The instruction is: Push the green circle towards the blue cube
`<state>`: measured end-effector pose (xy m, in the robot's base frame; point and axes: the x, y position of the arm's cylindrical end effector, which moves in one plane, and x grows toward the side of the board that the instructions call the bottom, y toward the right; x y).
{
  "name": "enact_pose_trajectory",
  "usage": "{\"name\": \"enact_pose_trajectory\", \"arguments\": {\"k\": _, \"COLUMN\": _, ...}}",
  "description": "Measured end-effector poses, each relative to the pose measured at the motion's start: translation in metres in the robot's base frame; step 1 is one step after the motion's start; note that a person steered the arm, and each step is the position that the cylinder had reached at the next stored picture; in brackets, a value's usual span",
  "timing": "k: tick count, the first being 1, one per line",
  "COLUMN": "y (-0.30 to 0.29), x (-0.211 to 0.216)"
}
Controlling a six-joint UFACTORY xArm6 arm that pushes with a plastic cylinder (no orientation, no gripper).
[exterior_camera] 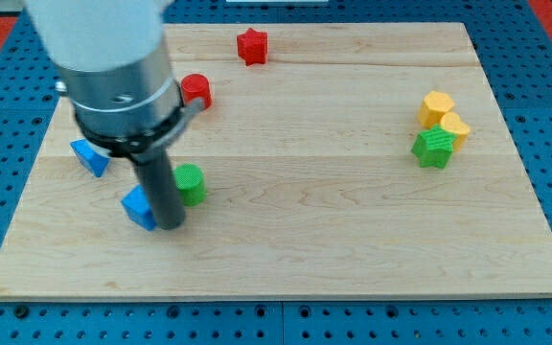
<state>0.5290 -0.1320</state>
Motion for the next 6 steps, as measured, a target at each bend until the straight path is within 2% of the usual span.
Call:
{"name": "enact_pose_trajectory", "arguments": {"k": 1, "y": -0.017, "x": -0.006}}
{"name": "enact_pose_trajectory", "arguments": {"k": 2, "y": -0.002, "x": 0.017}}
{"name": "enact_pose_trajectory", "arguments": {"k": 3, "y": 0.040, "x": 0.023}}
{"name": "enact_pose_trajectory", "arguments": {"k": 4, "y": 0.087, "x": -0.001}}
{"name": "enact_pose_trajectory", "arguments": {"k": 5, "y": 0.077, "x": -0.031}}
{"name": "enact_pose_trajectory", "arguments": {"k": 6, "y": 0.039, "x": -0.036}}
